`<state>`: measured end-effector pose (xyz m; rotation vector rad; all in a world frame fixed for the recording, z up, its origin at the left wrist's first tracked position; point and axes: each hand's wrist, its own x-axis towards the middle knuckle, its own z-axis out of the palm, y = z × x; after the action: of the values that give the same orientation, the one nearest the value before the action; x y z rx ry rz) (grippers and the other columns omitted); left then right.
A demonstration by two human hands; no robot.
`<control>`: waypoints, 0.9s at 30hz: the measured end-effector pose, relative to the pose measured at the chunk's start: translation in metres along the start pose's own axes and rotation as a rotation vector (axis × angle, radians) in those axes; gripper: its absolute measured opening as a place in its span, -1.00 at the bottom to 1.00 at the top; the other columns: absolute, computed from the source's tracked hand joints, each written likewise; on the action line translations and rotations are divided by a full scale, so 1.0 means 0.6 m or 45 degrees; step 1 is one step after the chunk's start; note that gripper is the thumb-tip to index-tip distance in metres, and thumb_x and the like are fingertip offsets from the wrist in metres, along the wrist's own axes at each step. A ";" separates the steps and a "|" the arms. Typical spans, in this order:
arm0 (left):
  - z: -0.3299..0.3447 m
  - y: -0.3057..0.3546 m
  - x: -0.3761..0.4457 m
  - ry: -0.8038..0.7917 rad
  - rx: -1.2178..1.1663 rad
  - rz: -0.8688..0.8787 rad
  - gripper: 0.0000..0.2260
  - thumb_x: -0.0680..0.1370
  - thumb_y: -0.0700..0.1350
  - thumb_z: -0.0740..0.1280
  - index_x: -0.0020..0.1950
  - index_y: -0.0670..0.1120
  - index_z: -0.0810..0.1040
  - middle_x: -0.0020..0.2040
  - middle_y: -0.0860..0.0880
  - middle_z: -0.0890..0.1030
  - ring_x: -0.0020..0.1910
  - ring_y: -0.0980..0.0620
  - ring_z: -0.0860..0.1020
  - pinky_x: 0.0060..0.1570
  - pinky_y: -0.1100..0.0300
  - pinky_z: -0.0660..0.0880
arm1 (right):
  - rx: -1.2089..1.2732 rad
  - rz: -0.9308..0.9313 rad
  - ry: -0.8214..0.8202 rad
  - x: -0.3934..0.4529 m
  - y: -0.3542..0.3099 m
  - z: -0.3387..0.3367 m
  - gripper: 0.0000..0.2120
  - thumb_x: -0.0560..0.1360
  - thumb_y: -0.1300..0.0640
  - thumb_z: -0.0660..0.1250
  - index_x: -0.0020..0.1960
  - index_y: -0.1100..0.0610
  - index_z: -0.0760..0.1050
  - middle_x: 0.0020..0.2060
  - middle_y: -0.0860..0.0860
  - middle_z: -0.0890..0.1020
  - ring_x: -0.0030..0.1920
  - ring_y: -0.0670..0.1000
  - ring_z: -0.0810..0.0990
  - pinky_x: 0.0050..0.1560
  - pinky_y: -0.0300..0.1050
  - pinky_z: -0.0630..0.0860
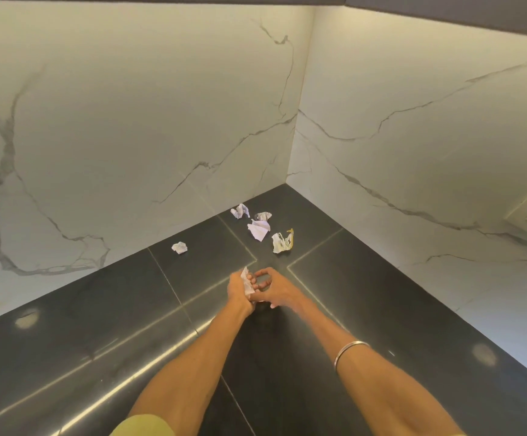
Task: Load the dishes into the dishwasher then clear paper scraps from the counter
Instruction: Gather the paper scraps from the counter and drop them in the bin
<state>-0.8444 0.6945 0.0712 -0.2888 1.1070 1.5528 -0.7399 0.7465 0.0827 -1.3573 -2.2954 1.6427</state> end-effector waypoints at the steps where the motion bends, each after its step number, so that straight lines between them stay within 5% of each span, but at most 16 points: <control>1: -0.003 0.010 0.010 0.031 -0.018 -0.008 -0.65 0.63 -0.07 0.12 -0.35 -0.05 0.22 -0.49 -0.01 0.24 -0.53 0.05 0.24 -0.54 0.32 0.35 | 0.050 0.026 -0.079 0.008 -0.004 -0.009 -0.39 0.34 0.01 0.57 0.30 -0.03 0.39 -0.07 -0.09 0.62 -0.13 -0.10 0.63 -0.32 -0.18 0.55; 4: -0.015 0.030 0.042 -0.004 -0.145 -0.036 -0.64 0.63 -0.02 0.09 -0.37 -0.04 0.22 -0.56 0.03 0.24 -0.64 0.12 0.18 -0.65 0.37 0.12 | 0.203 0.063 -0.050 0.033 -0.007 -0.024 -0.44 0.33 -0.03 0.59 0.26 -0.03 0.47 0.01 -0.01 0.67 -0.06 -0.05 0.67 -0.30 -0.17 0.55; 8: -0.004 0.045 0.070 -0.085 -0.178 -0.032 -0.64 0.61 0.04 0.15 -0.36 -0.05 0.28 -0.49 0.02 0.31 -0.63 0.11 0.24 -0.67 0.34 0.06 | 0.147 -0.004 0.511 0.072 0.003 -0.028 -0.72 0.42 0.24 0.47 0.08 0.00 0.58 -0.07 -0.03 0.65 -0.06 -0.03 0.63 -0.13 -0.22 0.57; 10: 0.003 0.044 0.083 -0.084 -0.201 -0.020 -0.57 0.61 0.19 0.15 -0.34 -0.05 0.30 -0.44 0.02 0.33 -0.60 0.11 0.27 -0.64 0.32 0.06 | -0.003 -0.064 0.753 0.082 0.010 -0.033 -0.63 0.41 0.35 0.40 0.10 -0.04 0.57 0.04 -0.05 0.56 0.05 -0.05 0.53 0.04 -0.18 0.51; 12: 0.011 0.041 0.088 -0.110 -0.161 -0.010 -0.51 0.55 0.36 0.13 -0.26 -0.05 0.35 -0.39 0.02 0.30 -0.56 0.12 0.27 -0.64 0.33 0.07 | -0.115 -0.118 0.870 0.085 0.011 -0.043 -0.55 0.40 0.41 0.32 0.16 -0.02 0.53 0.13 -0.05 0.45 0.12 -0.04 0.40 -0.01 -0.19 0.40; 15: 0.021 0.031 0.084 -0.180 0.049 0.000 -0.42 0.45 0.51 0.03 -0.12 0.00 0.38 -0.38 0.02 0.24 -0.53 0.13 0.21 -0.61 0.38 0.03 | -0.245 -0.176 0.928 0.105 0.014 -0.070 -0.49 0.39 0.36 0.36 0.28 0.02 0.44 0.34 -0.04 0.37 0.32 0.03 0.34 0.09 -0.17 0.42; 17: 0.020 0.029 0.083 -0.193 0.081 -0.012 -0.35 0.38 0.58 -0.03 -0.18 -0.01 0.35 -0.39 0.01 0.24 -0.51 0.12 0.20 -0.56 0.37 -0.01 | -0.289 -0.167 0.872 0.129 0.020 -0.085 -0.40 0.42 0.24 0.43 0.41 0.03 0.34 0.50 0.00 0.24 0.50 0.07 0.20 0.34 -0.01 0.37; 20: 0.009 0.028 0.094 -0.157 0.010 -0.027 -0.31 0.38 0.59 -0.05 -0.28 -0.07 0.29 -0.37 -0.02 0.25 -0.49 0.08 0.22 -0.52 0.34 -0.02 | -0.285 -0.081 0.713 0.165 0.027 -0.091 -0.33 0.47 0.06 0.42 0.51 -0.03 0.24 0.57 0.02 0.11 0.55 0.07 0.13 0.43 0.10 0.29; 23: 0.010 0.026 0.099 -0.134 0.026 -0.046 -0.52 0.58 0.28 0.06 -0.30 -0.09 0.23 -0.38 -0.02 0.25 -0.52 0.07 0.22 -0.54 0.34 -0.02 | -0.414 -0.090 0.685 0.192 0.036 -0.080 -0.62 0.47 0.03 0.38 0.28 0.00 0.52 0.41 0.07 0.43 0.42 0.07 0.39 0.35 0.05 0.39; 25: 0.015 0.028 0.102 -0.129 0.054 -0.039 -0.69 0.54 0.05 0.15 -0.33 -0.09 0.24 -0.37 -0.02 0.25 -0.53 0.07 0.23 -0.56 0.33 0.01 | -0.402 -0.171 0.785 0.198 0.042 -0.068 -0.92 0.44 0.15 0.38 -0.09 0.02 0.61 -0.02 -0.04 0.61 0.09 0.06 0.56 0.05 -0.07 0.47; 27: 0.022 0.029 0.107 -0.103 0.068 -0.018 -0.73 0.51 -0.01 0.15 -0.35 -0.09 0.27 -0.37 -0.02 0.27 -0.52 0.07 0.23 -0.55 0.31 0.02 | -0.300 -0.146 0.841 0.199 0.046 -0.061 -0.85 0.43 0.24 0.39 -0.22 0.01 0.55 -0.21 -0.08 0.56 -0.08 0.03 0.55 -0.14 -0.12 0.46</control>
<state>-0.8752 0.7473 0.0415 -0.1959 1.0792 1.5073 -0.7801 0.8529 0.0246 -1.4800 -2.1292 0.7377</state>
